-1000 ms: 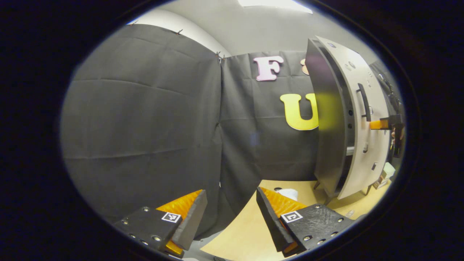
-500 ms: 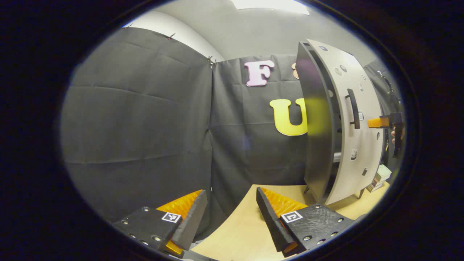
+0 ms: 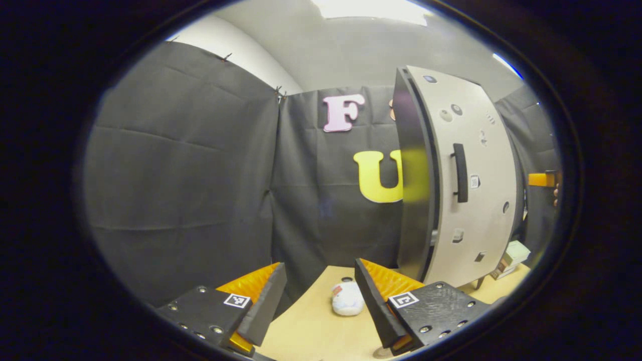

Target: Open the cabinet door with the right hand, grasp the bottle in the cabinet with the left hand and place it on the coaster, then close the cabinet door with the right hand.

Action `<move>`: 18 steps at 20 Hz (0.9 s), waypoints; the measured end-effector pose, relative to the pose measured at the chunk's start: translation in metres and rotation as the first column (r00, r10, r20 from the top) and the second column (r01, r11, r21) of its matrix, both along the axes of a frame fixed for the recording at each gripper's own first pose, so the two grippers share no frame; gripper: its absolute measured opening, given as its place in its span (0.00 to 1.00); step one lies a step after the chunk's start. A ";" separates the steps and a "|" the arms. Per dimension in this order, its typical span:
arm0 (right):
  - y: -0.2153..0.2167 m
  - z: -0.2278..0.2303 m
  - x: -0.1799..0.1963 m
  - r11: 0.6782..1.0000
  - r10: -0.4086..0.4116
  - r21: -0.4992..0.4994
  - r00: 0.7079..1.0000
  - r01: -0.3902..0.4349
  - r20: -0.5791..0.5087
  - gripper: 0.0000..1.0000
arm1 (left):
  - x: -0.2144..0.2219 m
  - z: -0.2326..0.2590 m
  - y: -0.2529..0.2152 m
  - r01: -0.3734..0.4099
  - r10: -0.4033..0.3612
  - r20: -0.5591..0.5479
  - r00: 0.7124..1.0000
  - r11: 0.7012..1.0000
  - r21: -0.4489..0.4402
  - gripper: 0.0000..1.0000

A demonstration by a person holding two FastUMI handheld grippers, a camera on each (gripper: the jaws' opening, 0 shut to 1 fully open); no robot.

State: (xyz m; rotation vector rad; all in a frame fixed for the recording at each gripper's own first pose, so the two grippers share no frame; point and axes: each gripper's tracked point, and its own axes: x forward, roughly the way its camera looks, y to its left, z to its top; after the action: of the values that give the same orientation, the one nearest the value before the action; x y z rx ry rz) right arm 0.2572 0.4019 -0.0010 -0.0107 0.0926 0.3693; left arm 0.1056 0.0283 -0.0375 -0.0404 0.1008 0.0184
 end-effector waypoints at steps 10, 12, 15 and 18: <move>-0.134 0.002 -0.012 0.990 -0.139 -0.024 0.990 0.139 0.013 0.96 | 0.017 0.048 -0.095 0.099 -0.098 0.072 0.993 0.995 -0.005 0.83; -0.151 -0.002 -0.014 0.988 -0.156 -0.021 0.988 0.156 0.006 0.96 | 0.019 0.055 -0.108 0.112 -0.112 0.073 0.991 0.994 0.003 0.83; -0.169 -0.011 -0.018 0.985 -0.171 -0.012 0.985 0.170 -0.015 0.96 | 0.020 0.062 -0.122 0.128 -0.129 0.083 0.988 0.992 0.021 0.82; -0.178 -0.020 -0.019 0.983 -0.182 -0.009 0.983 0.181 -0.033 0.96 | 0.018 0.062 -0.129 0.133 -0.135 0.079 0.988 0.991 0.032 0.82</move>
State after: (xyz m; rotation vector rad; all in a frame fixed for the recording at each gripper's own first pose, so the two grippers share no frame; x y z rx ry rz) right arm 0.2382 0.2243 -0.0209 -0.0022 0.1271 0.1868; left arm 0.1232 -0.1009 0.0247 -0.0072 0.0215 -0.1159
